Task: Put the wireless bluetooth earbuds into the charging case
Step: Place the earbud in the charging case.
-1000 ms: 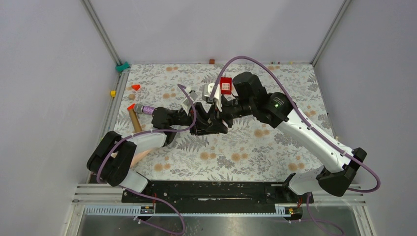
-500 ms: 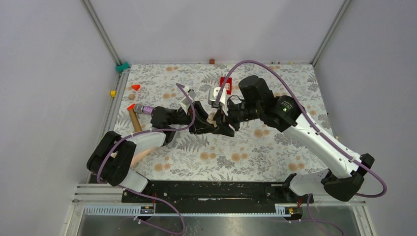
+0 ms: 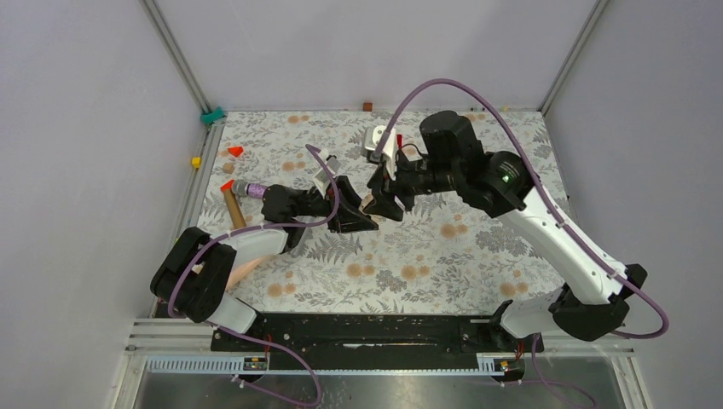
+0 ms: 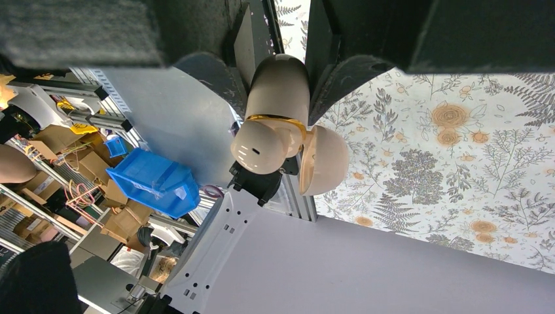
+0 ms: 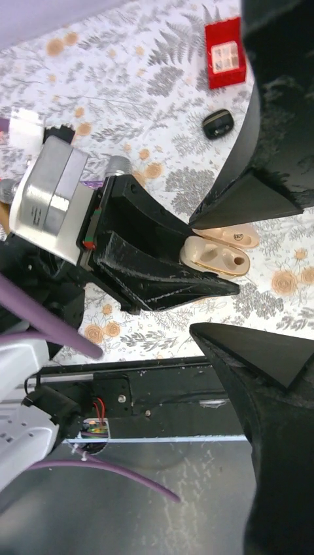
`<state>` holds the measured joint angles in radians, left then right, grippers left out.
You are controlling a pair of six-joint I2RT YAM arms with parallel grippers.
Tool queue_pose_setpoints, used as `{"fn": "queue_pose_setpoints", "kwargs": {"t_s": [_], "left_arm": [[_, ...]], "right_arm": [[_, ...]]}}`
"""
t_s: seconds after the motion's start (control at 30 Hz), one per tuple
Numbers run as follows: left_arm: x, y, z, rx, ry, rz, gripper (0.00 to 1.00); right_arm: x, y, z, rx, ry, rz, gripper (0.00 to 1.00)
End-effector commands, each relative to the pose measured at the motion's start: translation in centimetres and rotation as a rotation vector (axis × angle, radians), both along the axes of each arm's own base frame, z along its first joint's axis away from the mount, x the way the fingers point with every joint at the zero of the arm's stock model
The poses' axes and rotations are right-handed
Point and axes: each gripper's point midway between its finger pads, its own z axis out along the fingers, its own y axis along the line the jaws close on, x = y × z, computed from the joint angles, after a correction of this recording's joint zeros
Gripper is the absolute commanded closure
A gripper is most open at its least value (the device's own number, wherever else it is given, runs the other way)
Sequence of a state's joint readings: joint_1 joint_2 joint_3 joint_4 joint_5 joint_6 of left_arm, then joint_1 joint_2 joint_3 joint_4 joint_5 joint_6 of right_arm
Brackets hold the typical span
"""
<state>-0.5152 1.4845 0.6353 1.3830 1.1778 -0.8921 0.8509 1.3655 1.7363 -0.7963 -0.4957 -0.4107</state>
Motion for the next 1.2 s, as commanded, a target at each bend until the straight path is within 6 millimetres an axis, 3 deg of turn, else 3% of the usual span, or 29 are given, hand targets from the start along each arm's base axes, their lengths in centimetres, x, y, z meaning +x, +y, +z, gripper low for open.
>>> {"fn": "queue_pose_setpoints", "kwargs": {"t_s": [0.0,0.17,0.37,0.53,0.8,1.17], "left_arm": [[0.1,-0.1,1.7,-0.049,-0.082,0.004,1.0],[0.7,-0.3,1.5,-0.044,-0.08,0.037,1.0],[2.8,-0.5,0.0,0.018,-0.086,0.155,1.0],[3.2,-0.2,0.3,0.003,-0.095,0.179,1.0],[3.5,0.1,0.1,0.007,-0.121,0.207,1.0],[3.5,0.3,0.3,0.004,-0.142,0.214,1.0]], "right_arm": [[1.9,1.2,-0.5,-0.009,0.114,-0.14,0.39],[2.0,1.7,-1.2,0.01,0.256,-0.245,0.42],[2.6,2.2,-1.2,0.067,0.366,-0.362,0.45],[3.8,1.5,-1.7,0.06,0.353,-0.452,0.45],[5.4,1.3,-4.2,0.026,0.362,-0.553,0.46],[6.3,1.7,-4.8,0.02,0.384,-0.589,0.56]]}}
